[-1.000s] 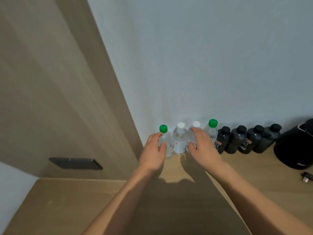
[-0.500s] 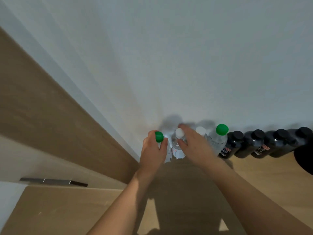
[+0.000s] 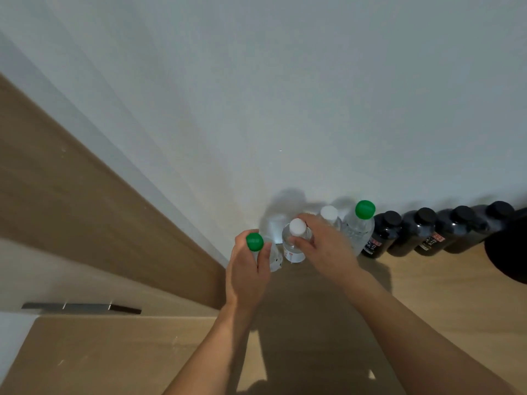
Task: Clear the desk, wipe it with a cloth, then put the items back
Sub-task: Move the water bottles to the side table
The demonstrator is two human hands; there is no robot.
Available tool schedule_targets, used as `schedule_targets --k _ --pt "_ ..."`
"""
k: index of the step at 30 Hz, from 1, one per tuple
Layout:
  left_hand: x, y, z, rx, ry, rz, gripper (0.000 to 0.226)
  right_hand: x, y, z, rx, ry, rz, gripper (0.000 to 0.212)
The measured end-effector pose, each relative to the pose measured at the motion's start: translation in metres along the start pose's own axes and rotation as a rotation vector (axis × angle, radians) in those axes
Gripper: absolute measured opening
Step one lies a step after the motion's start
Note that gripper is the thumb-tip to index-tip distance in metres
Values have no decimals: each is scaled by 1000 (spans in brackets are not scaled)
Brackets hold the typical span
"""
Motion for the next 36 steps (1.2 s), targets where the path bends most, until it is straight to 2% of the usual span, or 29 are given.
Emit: schedule_targets --k 3,6,10,12,14,16,20,25,28,31,36 --pt "6 18 21 73 72 44 44 -4 11 22 48 29 -22 35" --pt "20 35 34 96 75 135 33 -10 24 52 143 74 -99 34" --pt "53 62 52 97 36 277 30 -19 34 106 228 3 -408 31" --pt "73 77 68 89 -57 334 26 -33 41 135 299 37 -514 25" --pt "89 89 82 75 -152 381 20 -46 59 164 448 87 -552 22" --pt "95 95 86 106 -166 419 17 -53 82 194 627 126 -562 22" --pt "130 95 102 147 -227 448 28 -53 126 259 908 106 -554 21" --pt "221 76 159 46 -415 461 22 -50 197 349 1176 98 -576 15" --pt "261 55 184 -12 -452 482 23 -46 233 396 1279 106 -565 19" --pt "321 23 238 -46 -511 513 29 -24 284 473 1400 85 -530 17" --pt "430 -45 351 -160 -570 589 21 16 371 605 1542 76 -431 15"
Point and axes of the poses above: each hand's wrist, its own z-axis away from the middle knuckle, its own y-axis out of the back of the hand, x = y × z, the point moved 10 cm from there along -z, towards the middle knuckle, and after that the axes turned 10 degrees about -z, right-handed, at the moved point
